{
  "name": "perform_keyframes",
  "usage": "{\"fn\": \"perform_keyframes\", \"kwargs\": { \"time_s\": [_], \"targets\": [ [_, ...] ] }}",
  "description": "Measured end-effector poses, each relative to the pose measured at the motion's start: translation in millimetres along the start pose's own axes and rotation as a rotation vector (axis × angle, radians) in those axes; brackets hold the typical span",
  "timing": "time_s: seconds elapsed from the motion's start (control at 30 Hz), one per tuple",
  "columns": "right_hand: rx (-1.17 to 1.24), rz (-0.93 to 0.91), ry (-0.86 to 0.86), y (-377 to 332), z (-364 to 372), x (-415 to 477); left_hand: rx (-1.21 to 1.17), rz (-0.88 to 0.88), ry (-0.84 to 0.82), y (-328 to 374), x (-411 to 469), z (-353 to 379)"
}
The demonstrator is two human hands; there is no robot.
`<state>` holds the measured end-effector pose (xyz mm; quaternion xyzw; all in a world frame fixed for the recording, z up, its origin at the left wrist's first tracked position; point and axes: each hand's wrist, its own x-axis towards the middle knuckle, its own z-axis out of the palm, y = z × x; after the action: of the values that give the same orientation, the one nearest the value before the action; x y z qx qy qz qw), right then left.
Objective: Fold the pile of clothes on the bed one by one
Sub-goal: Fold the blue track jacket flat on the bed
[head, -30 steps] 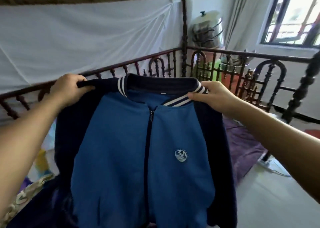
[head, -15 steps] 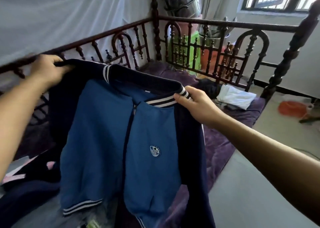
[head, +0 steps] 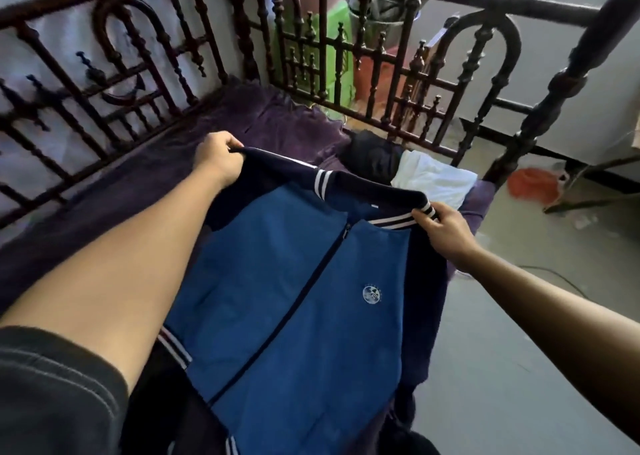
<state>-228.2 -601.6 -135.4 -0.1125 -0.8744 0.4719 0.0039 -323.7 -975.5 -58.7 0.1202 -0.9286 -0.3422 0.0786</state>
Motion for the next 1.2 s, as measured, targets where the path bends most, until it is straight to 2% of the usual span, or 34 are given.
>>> {"fn": "perform_keyframes", "kwargs": {
  "time_s": [0.17,0.4,0.53,0.67,0.87,1.03,1.13,1.2],
  "targets": [
    [-0.045,0.078,-0.029,53.4,-4.2,105.0,0.028,-0.051,0.005,24.6,46.4,89.6],
    [-0.188,0.246,-0.226,164.3,32.4,262.3,0.135,-0.124,0.001,41.6,122.3,232.8],
    [-0.320,0.334,-0.297,215.4,50.9,319.1,0.165,-0.172,-0.015,27.5,128.3,296.9],
    [-0.451,0.366,-0.388,248.7,68.7,335.2,0.174,-0.336,-0.102,-19.5,70.4,331.6],
    [-0.638,0.342,-0.427,267.0,76.1,303.0,0.133,-0.717,-0.305,-74.1,-68.9,357.7],
    [-0.480,0.482,-0.392,285.4,66.6,253.5,0.109,-0.998,-0.449,-90.2,-188.7,365.0],
    [-0.417,0.552,-0.393,299.2,60.5,220.1,0.127,-1.043,-0.543,-93.9,-239.5,374.2],
    [-0.372,0.576,-0.415,305.2,58.0,198.9,0.112,-1.011,-0.594,-95.0,-260.1,384.6]
  ]
}}
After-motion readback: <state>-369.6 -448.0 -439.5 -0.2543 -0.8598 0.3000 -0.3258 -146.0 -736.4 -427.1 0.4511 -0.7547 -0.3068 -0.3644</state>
